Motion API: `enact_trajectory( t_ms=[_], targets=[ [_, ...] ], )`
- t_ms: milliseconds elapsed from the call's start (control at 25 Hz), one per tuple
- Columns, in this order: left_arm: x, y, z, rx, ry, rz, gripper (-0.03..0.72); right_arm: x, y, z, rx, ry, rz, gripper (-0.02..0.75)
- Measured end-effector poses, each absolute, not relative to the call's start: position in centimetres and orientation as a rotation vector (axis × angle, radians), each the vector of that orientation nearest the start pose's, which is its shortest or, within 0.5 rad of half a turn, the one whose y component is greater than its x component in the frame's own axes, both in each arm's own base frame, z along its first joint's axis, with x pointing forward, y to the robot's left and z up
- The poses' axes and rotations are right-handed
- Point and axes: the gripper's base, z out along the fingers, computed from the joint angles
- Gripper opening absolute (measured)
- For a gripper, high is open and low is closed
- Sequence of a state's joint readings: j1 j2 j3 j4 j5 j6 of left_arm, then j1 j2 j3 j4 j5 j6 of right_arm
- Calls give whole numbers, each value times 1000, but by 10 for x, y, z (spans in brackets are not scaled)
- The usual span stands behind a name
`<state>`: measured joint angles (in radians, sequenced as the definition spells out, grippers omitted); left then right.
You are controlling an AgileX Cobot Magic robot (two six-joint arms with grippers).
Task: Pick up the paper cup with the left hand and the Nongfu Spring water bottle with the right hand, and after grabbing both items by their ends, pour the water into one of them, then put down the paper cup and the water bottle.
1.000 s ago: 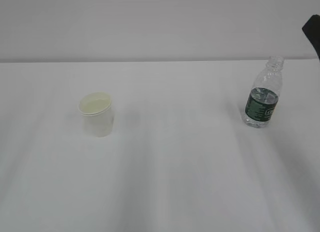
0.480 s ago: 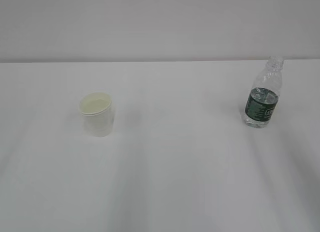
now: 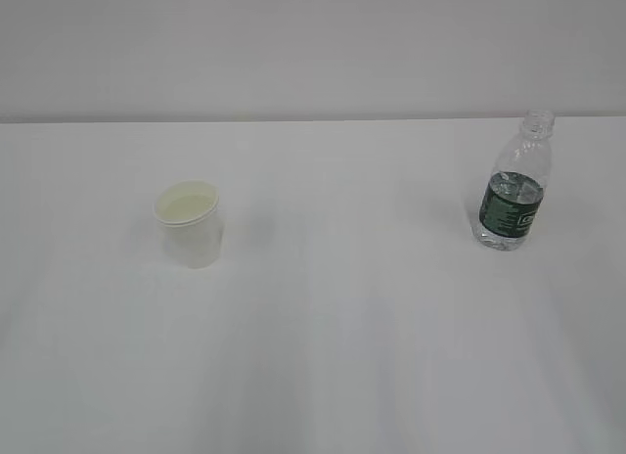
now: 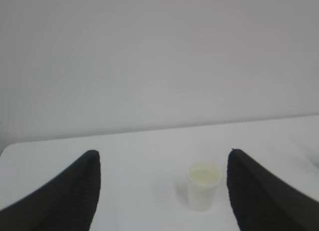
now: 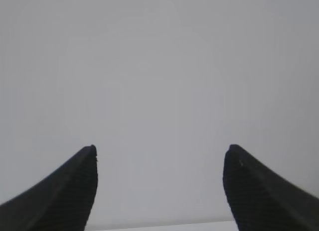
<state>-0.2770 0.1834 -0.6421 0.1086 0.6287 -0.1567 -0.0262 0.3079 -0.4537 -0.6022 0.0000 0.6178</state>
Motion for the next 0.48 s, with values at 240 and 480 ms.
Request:
enact_trajectory(
  t_ms=[240, 480],
  targets=[
    [20, -2, 349, 115, 1738, -246, 558, 25, -15, 355, 185, 1324, -82, 588],
    [15, -5, 347, 108, 1808, -316, 555, -5, -18, 348, 307, 1414, -25, 588]
  ],
)
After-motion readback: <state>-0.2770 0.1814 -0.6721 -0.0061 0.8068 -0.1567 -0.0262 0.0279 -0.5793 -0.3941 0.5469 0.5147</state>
